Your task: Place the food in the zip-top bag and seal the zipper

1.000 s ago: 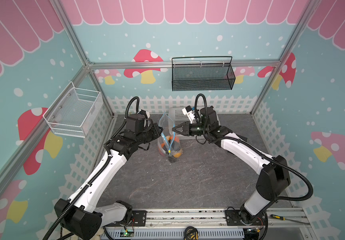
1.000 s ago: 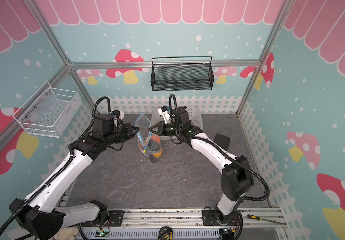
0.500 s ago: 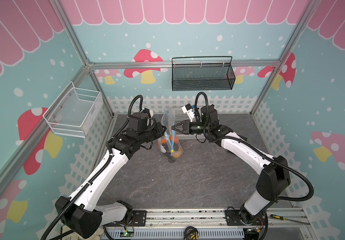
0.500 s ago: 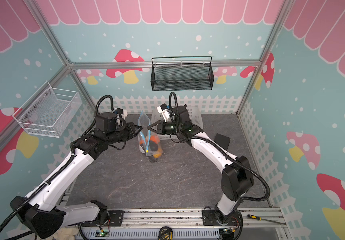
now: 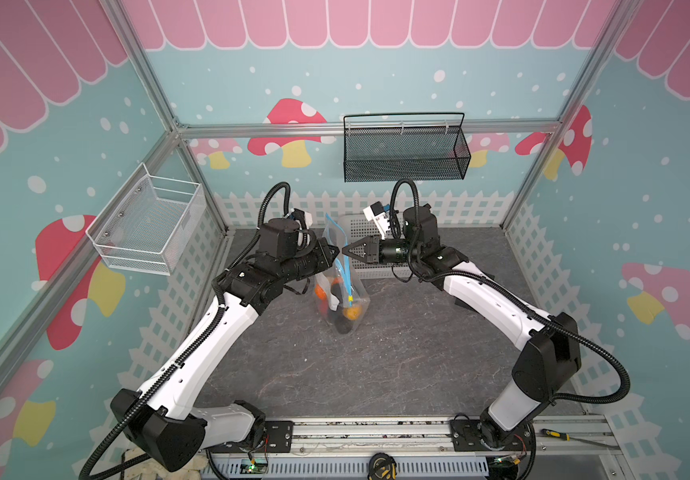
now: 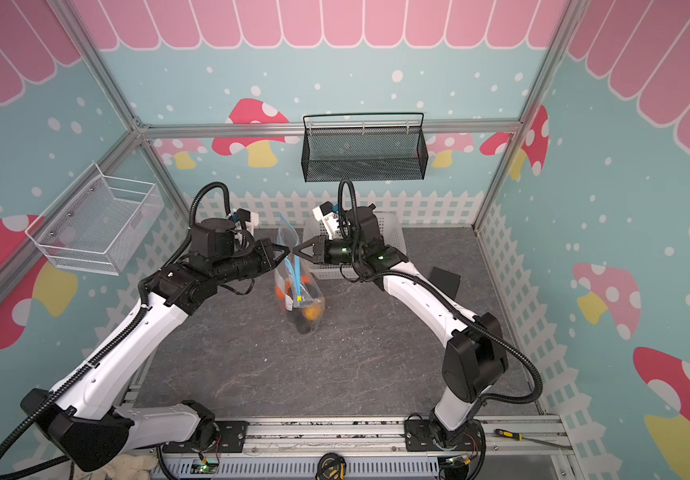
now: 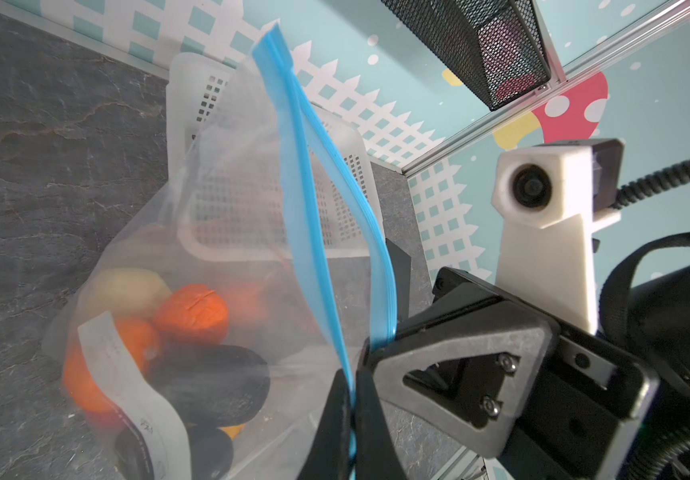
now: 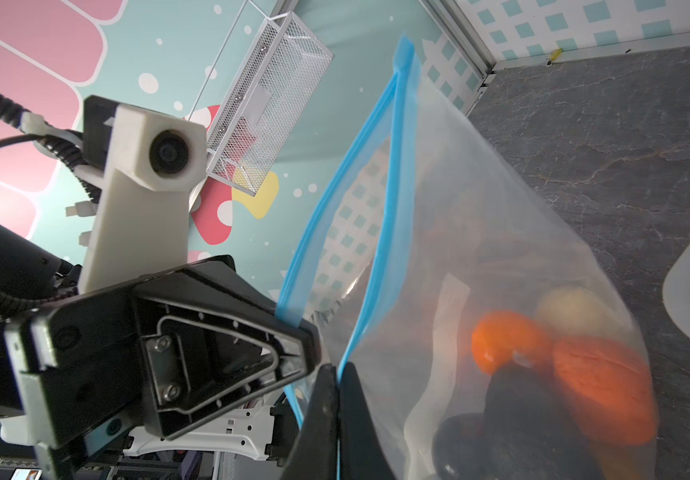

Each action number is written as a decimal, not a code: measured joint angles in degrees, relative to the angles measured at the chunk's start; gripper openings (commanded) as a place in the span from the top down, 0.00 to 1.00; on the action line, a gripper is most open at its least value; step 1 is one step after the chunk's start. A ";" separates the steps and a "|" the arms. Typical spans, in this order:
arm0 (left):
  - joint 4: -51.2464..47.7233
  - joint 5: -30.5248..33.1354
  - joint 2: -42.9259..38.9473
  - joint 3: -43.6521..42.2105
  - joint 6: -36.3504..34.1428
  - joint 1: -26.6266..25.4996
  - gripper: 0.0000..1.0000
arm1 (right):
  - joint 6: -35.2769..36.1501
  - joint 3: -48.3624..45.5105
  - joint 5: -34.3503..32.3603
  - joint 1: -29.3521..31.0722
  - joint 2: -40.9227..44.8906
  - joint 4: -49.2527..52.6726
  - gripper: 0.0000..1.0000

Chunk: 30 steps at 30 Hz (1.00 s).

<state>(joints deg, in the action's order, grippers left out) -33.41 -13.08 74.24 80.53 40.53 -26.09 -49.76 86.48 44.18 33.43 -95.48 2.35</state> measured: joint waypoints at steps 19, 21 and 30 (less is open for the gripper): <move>-0.15 0.00 0.20 -0.02 0.13 -0.24 1.00 | 0.00 1.84 0.44 0.00 -0.76 1.64 0.99; -0.15 -0.02 0.20 -0.02 0.24 -0.24 1.00 | 0.00 2.14 0.44 0.00 -0.76 2.16 0.99; 0.46 -0.20 0.20 -0.13 0.96 -0.31 1.00 | 0.15 2.60 0.46 0.00 -0.83 2.56 0.98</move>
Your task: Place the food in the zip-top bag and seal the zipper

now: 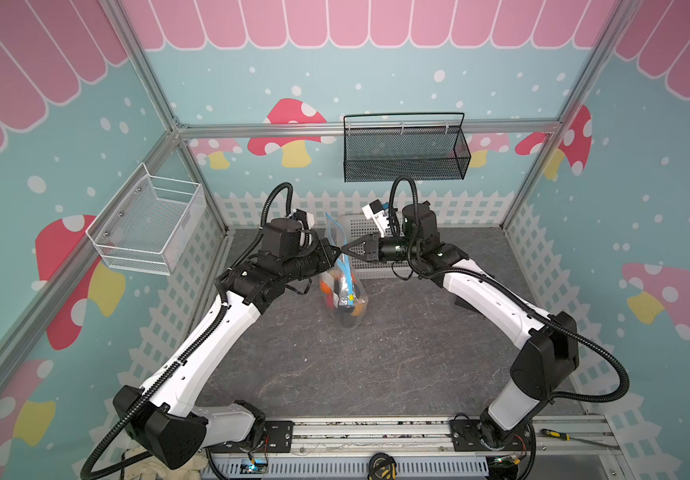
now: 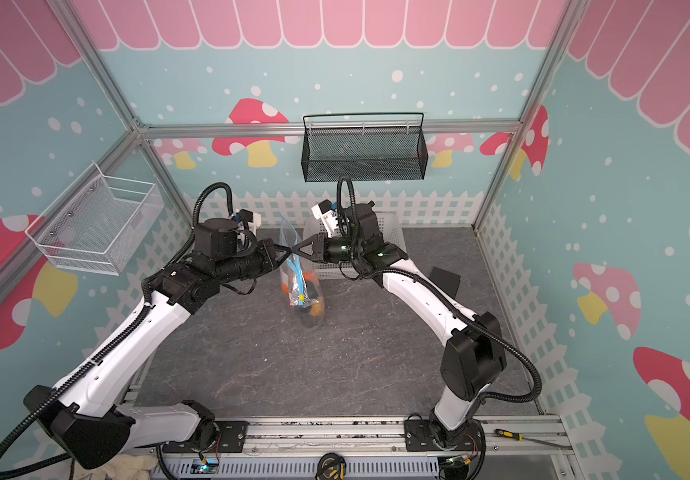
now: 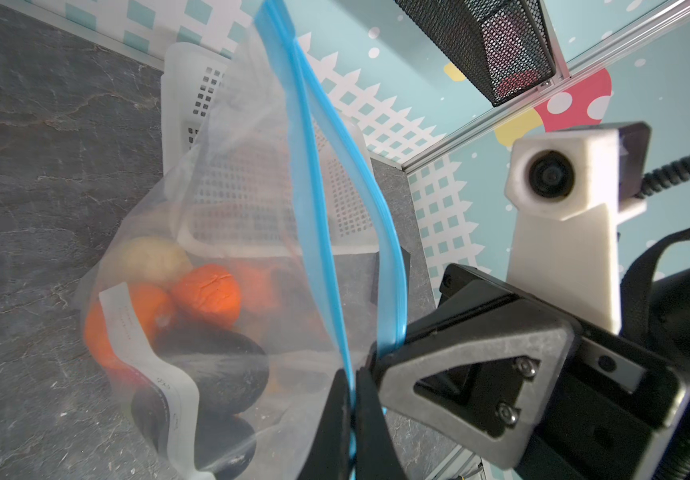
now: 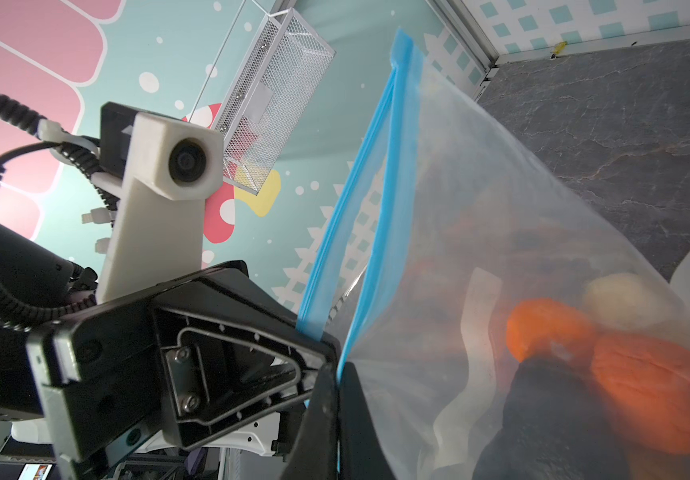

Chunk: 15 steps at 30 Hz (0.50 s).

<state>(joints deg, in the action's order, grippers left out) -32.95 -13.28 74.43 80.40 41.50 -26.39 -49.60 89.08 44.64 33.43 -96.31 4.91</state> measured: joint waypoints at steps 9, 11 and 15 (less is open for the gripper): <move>1.62 0.20 -0.02 -2.62 0.81 0.00 1.00 | 0.50 -0.26 0.26 -0.02 -1.31 -0.33 0.93; 1.62 0.24 -0.02 -2.69 0.81 0.00 1.00 | 0.59 -0.31 0.48 -0.04 -1.44 -0.63 0.91; 1.75 0.17 -0.02 -2.69 0.79 -0.04 1.00 | 1.05 -0.31 0.63 -0.04 -1.53 -1.73 0.86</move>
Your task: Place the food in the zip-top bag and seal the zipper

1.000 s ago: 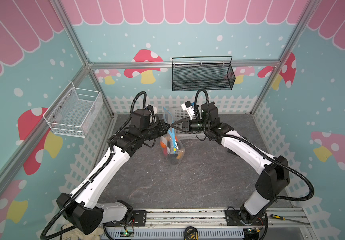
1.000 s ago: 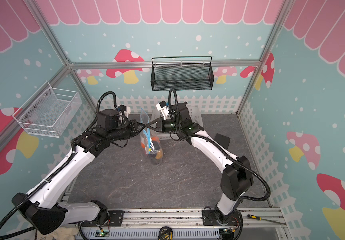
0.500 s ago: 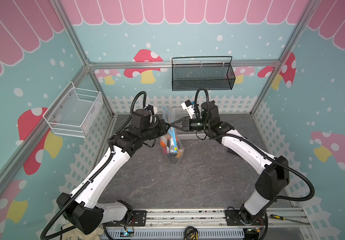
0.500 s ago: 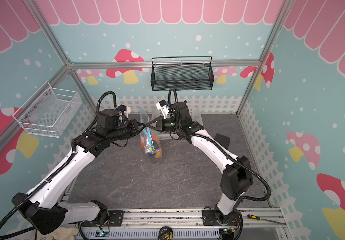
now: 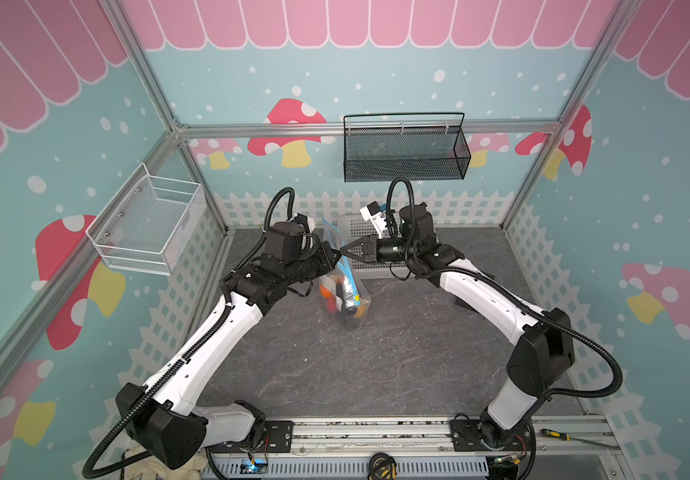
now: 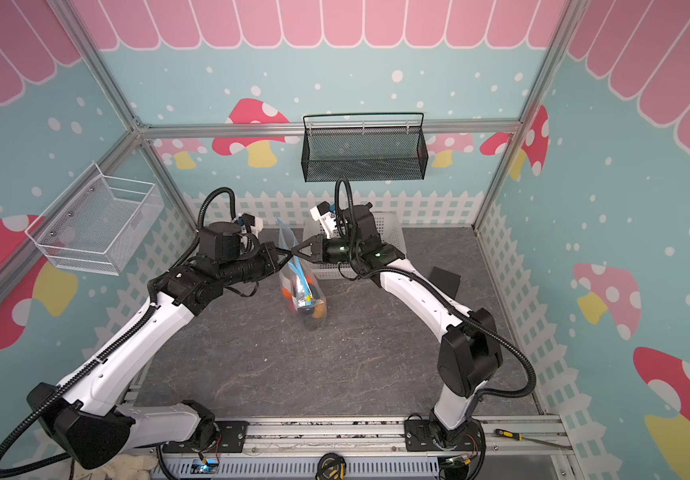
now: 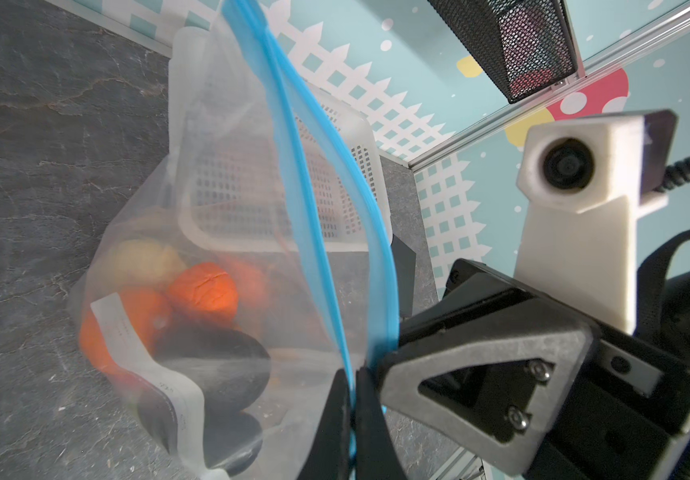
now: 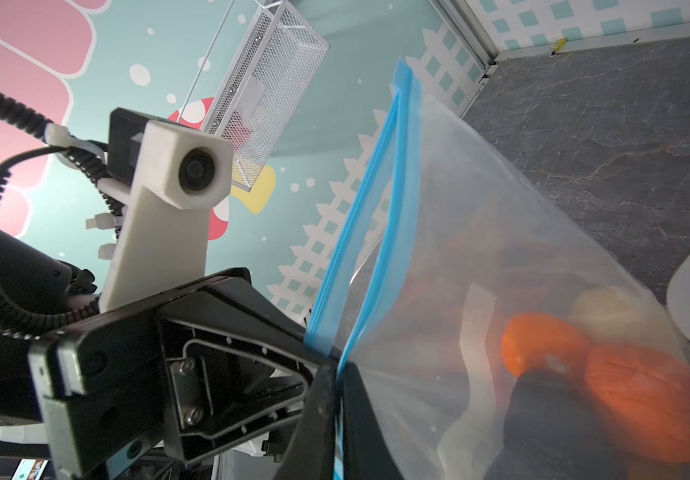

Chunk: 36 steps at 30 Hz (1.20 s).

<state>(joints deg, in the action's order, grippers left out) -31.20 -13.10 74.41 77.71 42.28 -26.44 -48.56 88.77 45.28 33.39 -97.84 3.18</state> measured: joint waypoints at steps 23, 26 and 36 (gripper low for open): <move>2.89 0.07 -0.92 -3.85 1.55 -0.26 1.00 | 23.50 -11.87 -14.21 -0.28 14.82 -7.76 0.06; 3.41 0.07 -1.01 -4.20 2.10 -0.26 1.00 | 28.20 -15.02 -14.64 -0.35 16.31 -10.19 0.01; 4.59 0.28 -1.99 -5.46 2.80 -0.15 1.00 | 36.20 -38.49 -16.26 0.72 27.91 -26.73 0.05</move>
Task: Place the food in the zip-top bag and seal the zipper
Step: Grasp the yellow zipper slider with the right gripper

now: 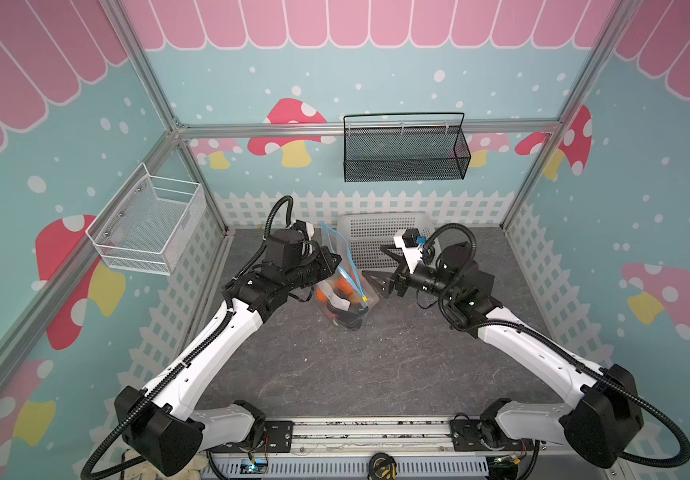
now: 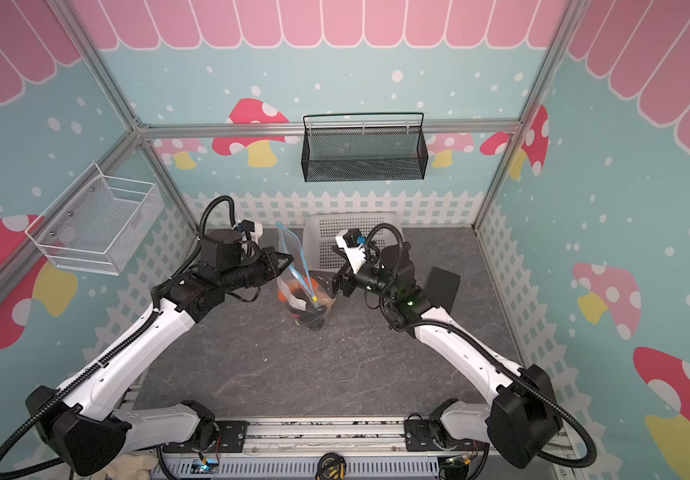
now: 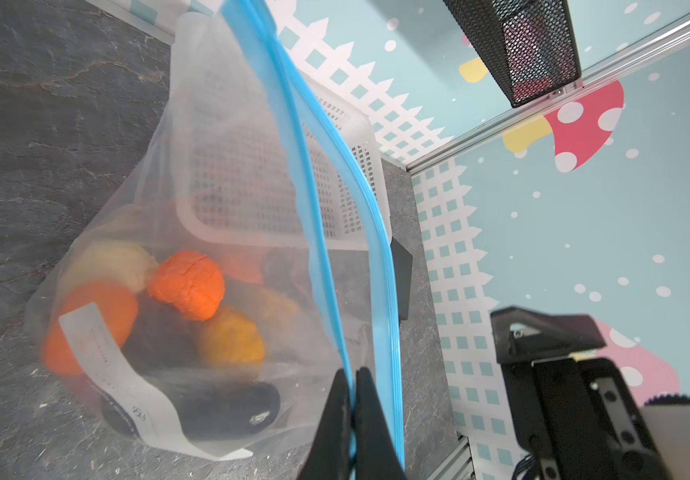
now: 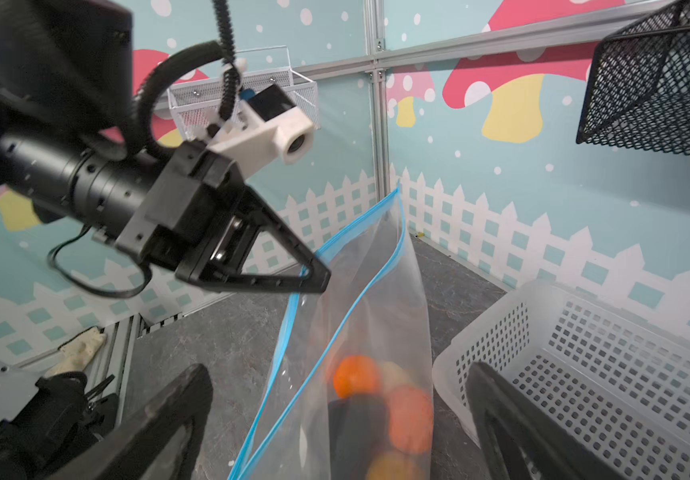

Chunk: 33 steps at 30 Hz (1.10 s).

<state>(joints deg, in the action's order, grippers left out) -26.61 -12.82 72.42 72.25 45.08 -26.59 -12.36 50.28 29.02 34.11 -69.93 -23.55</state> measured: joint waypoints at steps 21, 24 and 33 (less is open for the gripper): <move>0.70 -0.09 0.00 -0.11 1.20 0.00 1.00 | 10.56 -24.68 -3.17 7.21 -2.67 -34.38 0.53; 0.72 -0.17 0.00 -0.11 1.20 0.00 1.00 | 10.14 -22.80 -3.87 7.21 -5.09 -35.26 0.61; 0.74 -0.26 0.00 -0.11 1.18 0.00 1.00 | 9.66 -21.05 -7.17 7.21 -7.58 -37.38 0.78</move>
<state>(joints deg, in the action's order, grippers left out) -25.87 -13.08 72.42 72.14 46.26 -26.59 -2.70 29.23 21.85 41.32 -77.52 -60.93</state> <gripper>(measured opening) 0.047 0.217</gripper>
